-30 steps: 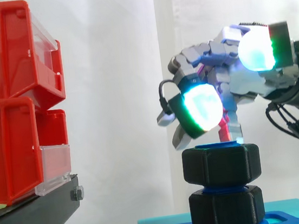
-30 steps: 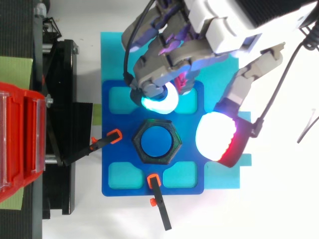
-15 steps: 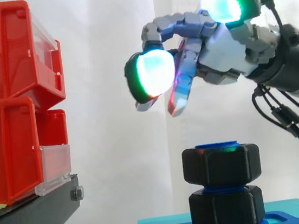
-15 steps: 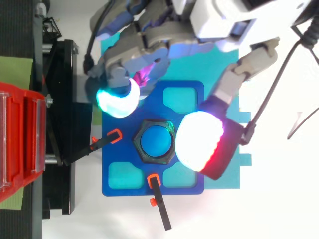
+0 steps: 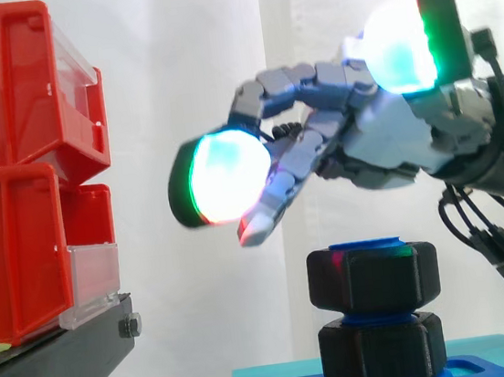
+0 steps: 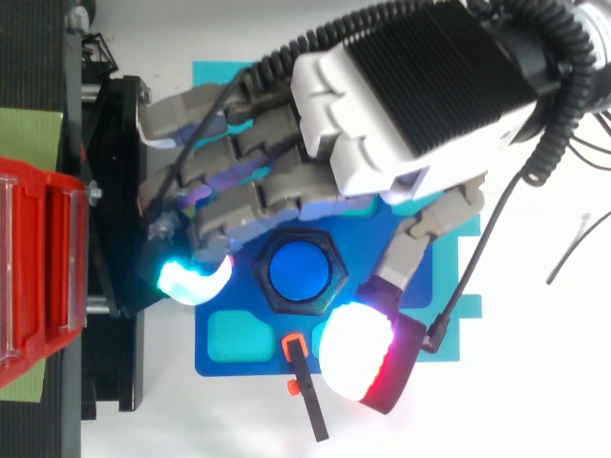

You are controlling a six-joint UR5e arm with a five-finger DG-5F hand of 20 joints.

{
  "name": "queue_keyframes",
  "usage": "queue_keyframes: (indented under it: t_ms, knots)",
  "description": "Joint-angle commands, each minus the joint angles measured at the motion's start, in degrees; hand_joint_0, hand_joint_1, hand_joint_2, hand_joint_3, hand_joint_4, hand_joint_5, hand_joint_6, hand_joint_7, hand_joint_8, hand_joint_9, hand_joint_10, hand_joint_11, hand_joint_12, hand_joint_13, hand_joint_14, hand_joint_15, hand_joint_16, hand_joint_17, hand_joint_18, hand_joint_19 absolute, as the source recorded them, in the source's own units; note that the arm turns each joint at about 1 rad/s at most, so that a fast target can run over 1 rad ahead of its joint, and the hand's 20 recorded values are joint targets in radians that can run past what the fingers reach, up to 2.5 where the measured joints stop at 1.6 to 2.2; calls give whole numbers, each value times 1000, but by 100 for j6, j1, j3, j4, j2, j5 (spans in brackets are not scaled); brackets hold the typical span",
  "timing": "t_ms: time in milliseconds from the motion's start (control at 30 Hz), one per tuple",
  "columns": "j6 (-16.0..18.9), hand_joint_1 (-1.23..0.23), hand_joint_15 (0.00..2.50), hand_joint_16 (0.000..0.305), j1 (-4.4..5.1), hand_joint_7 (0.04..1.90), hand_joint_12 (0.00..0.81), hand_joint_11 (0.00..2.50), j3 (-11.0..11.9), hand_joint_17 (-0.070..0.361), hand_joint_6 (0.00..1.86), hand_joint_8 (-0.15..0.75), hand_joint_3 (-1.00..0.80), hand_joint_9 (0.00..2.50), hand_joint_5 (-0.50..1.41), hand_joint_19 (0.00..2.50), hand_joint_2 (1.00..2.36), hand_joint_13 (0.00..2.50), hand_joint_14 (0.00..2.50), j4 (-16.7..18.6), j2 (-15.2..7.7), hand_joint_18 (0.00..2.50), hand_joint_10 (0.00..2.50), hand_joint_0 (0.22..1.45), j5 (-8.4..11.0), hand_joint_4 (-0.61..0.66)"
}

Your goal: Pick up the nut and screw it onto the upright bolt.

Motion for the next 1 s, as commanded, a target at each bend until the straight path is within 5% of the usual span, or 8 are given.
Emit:
queue_keyframes:
  t_ms: [0, 267, 533, 833, 967]
  knots:
    - [-117, -157, 0, 31, 51, 730, 295, 0, -263, 70, 502, 231, -500, 795, -82, 0, 1000, 320, 0, 156, 0, 0, 0, 473, 12, 253]
    - [-117, -175, 0, 36, 60, 617, 319, 0, -290, 82, 501, 215, -500, 513, -130, 0, 1000, 192, 0, 271, 0, 0, 0, 458, -5, 166]
    - [-249, -176, 0, 37, 51, 621, 320, 0, -413, 83, 501, 217, -500, 502, -125, 0, 1000, 183, 0, 227, 0, 0, 0, 456, -14, 186]
    - [-434, -177, 0, 37, 60, 673, 324, 0, -413, 83, 502, 230, -500, 562, -99, 0, 1000, 166, 0, 209, 0, 0, 0, 457, -14, 234]
    - [-434, -181, 0, 36, 34, 877, 324, 0, -413, 82, 504, 243, -500, 583, -67, 0, 1000, 166, 0, 227, 0, 0, 0, 459, -14, 274]
